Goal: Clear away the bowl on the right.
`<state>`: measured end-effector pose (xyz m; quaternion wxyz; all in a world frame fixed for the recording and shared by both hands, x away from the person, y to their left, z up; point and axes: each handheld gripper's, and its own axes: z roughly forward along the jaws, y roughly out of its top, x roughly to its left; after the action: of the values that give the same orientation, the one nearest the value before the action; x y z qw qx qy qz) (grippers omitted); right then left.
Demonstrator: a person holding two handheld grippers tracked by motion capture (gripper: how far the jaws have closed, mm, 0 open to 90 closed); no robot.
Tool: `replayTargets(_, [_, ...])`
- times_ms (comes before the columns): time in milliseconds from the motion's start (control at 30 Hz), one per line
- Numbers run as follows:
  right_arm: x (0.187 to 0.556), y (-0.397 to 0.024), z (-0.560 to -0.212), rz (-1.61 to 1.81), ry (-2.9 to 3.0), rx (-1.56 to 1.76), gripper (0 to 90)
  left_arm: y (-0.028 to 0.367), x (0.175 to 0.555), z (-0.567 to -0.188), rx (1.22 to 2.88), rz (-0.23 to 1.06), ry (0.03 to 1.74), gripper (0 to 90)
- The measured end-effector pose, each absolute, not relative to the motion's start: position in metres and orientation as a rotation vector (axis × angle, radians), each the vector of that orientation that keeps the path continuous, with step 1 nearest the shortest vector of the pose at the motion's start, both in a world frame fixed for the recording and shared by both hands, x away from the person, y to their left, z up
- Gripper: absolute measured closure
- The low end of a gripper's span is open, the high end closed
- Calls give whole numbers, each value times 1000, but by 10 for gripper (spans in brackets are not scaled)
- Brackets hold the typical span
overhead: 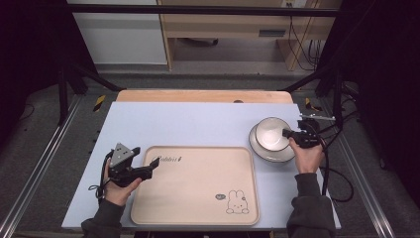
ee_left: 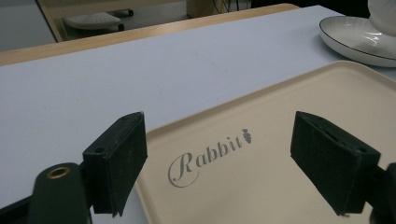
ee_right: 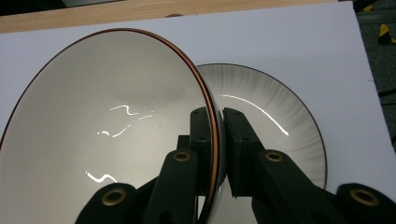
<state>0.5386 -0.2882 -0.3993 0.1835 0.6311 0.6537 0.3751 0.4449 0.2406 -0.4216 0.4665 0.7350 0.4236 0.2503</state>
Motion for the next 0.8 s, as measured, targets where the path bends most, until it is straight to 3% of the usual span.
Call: replayTargets(800, [522, -250, -376, 1179, 1965, 1613, 827, 240, 444, -419, 1794, 619, 1034, 153])
